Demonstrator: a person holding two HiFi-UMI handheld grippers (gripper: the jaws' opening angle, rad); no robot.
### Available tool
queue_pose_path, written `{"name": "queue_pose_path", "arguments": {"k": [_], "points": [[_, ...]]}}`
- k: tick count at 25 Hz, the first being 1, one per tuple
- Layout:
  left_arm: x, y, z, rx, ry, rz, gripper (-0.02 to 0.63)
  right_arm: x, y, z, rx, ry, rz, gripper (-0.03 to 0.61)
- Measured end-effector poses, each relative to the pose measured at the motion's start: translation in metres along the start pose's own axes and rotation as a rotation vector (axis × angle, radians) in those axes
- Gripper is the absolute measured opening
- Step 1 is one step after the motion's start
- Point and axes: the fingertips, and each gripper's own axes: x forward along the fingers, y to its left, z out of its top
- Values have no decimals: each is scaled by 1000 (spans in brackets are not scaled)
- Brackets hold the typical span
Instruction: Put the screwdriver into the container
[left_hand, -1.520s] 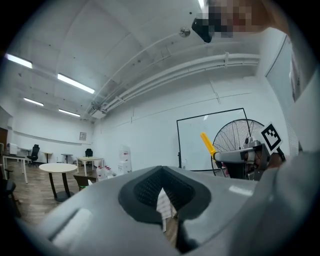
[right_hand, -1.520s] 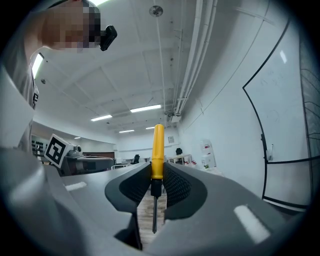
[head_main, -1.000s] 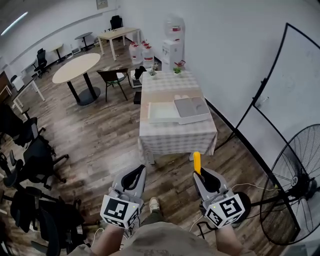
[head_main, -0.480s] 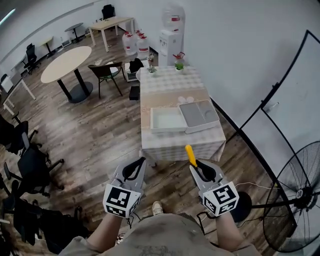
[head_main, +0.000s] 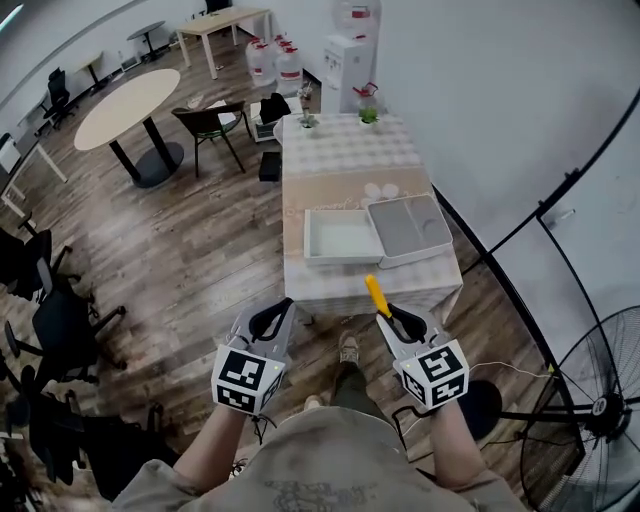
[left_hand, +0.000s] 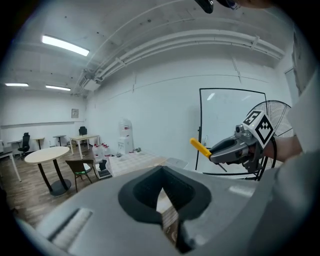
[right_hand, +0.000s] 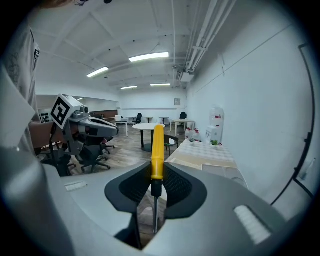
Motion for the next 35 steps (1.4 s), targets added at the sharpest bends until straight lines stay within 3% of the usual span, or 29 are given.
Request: {"name": "queue_pose_path", "arguments": {"k": [6, 13, 23, 30, 35], "points": [[62, 32, -11, -26, 75, 12, 0, 63, -39, -8, -18, 84, 63, 101], [143, 61, -29, -9, 226, 11, 0, 147, -90, -25, -20, 198, 166, 101], [228, 117, -78, -112, 408, 98, 0, 264, -125, -49, -76, 401, 420, 101], [262, 133, -119, -177, 530, 102, 1, 314, -133, -86, -174, 552, 480, 101], [270, 139, -138, -179, 580, 94, 0, 325, -133, -107, -237, 619, 458, 101]]}}
